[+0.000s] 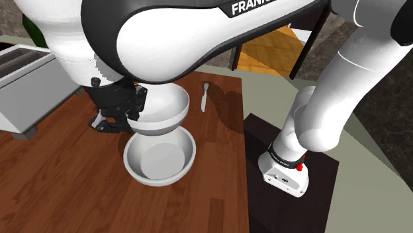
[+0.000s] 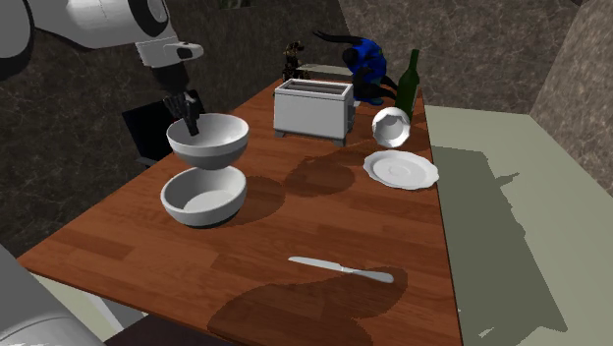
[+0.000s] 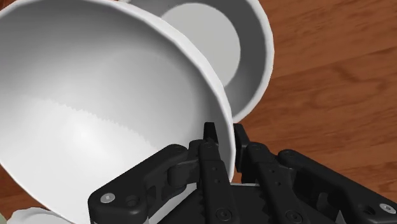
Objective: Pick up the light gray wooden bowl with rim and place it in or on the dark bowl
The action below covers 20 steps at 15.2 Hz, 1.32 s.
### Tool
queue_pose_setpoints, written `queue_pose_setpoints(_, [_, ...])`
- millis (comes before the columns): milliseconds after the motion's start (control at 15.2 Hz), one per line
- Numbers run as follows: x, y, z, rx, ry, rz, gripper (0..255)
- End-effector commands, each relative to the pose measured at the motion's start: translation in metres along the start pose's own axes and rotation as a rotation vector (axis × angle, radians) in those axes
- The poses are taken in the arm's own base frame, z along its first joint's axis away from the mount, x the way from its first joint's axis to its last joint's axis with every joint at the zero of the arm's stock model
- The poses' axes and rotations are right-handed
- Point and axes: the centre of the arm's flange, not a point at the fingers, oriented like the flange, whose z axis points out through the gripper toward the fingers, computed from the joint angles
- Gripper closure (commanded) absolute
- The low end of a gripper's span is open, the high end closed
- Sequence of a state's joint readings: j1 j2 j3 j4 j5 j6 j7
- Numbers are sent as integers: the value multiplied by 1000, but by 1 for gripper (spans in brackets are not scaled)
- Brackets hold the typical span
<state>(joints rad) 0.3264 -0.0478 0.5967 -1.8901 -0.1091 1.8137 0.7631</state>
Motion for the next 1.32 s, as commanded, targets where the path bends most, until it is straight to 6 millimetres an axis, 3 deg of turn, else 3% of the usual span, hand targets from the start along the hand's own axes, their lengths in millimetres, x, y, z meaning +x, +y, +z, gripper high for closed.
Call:
queue_pose_setpoints(0, [-18,-20,-4,0,1,1,255])
queue_pose_setpoints(66, [-32,-32,-7,0,1,1,255])
queue_pose_setpoints(1122, [-38,-42,76,0,1,1,255])
queue_pose_setpoints(1254, [-38,-42,78,0,1,1,255])
